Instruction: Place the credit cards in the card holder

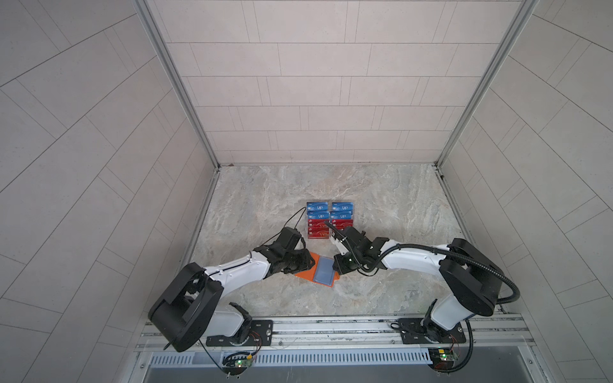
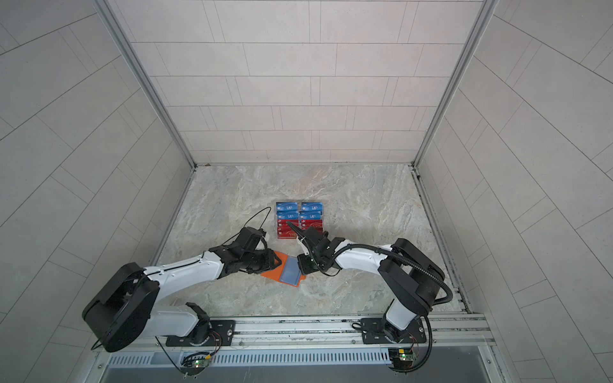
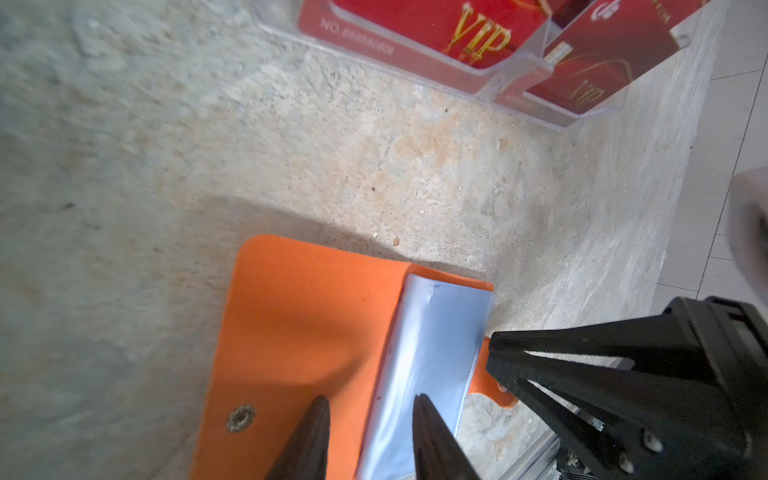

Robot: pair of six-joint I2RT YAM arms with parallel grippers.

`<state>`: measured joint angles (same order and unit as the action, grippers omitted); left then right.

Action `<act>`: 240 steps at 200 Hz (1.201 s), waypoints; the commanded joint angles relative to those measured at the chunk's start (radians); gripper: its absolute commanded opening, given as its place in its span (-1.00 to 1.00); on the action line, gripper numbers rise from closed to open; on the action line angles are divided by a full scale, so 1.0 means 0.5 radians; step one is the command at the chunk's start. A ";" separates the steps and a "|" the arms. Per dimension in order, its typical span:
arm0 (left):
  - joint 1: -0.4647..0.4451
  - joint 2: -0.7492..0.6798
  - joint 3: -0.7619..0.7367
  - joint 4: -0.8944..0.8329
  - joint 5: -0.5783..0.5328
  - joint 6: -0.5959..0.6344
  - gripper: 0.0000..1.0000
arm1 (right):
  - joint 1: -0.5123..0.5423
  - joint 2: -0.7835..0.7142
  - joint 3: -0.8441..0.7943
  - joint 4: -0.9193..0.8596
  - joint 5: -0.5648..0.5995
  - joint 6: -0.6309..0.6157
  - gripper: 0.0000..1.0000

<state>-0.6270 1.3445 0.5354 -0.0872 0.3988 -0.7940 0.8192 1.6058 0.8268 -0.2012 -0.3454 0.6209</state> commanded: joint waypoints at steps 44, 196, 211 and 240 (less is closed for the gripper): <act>-0.166 0.060 -0.238 0.168 -0.239 -0.452 -0.36 | 0.022 -0.338 0.045 -0.167 0.072 -0.018 -0.58; -0.371 -0.012 -0.118 -0.073 -0.454 -0.901 -0.49 | 0.139 -0.120 0.020 -0.279 -0.013 0.089 -0.71; -0.375 -0.016 -0.095 -0.084 -0.451 -0.903 -0.48 | 0.116 -0.108 -0.001 -0.280 0.045 0.072 -0.72; -0.377 -0.029 -0.062 -0.075 -0.415 -0.892 -0.44 | 0.084 -0.046 0.016 -0.303 0.118 0.003 -0.74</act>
<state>-0.8085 1.3231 0.4816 -0.0704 0.1822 -1.2358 0.8738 1.5578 0.8417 -0.3195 -0.3538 0.6533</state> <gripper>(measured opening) 0.272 0.134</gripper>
